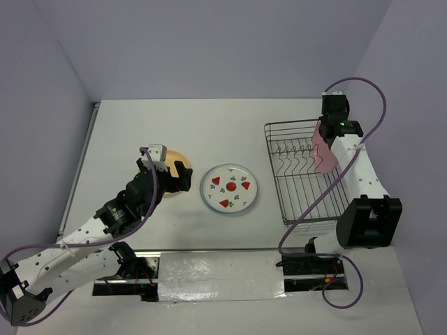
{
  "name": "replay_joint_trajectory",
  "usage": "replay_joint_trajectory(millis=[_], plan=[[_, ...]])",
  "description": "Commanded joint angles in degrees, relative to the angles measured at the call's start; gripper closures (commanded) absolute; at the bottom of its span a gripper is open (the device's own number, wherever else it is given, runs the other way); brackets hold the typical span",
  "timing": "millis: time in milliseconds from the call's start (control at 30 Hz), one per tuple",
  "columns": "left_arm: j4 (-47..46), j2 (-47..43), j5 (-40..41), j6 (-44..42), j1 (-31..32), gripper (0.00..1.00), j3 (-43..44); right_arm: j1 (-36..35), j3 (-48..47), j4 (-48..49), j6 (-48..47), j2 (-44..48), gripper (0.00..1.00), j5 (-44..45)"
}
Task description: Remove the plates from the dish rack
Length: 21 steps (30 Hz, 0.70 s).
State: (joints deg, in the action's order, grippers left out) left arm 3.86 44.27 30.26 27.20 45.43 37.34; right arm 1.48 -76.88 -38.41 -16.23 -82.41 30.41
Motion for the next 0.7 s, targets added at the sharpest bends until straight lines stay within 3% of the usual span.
replay_joint_trajectory(millis=[0, 667], plan=[[-2.19, -0.15, 0.94, 0.05, 0.19, 0.01, 0.71, -0.33, -0.99, 9.32, 0.58, 0.33, 1.00, 2.19], [-2.63, 0.11, -0.46, -0.13, 0.19, 0.01, 0.80, -4.11, 1.04, 15.65, 1.11, -1.61, 1.00, 16.69]])
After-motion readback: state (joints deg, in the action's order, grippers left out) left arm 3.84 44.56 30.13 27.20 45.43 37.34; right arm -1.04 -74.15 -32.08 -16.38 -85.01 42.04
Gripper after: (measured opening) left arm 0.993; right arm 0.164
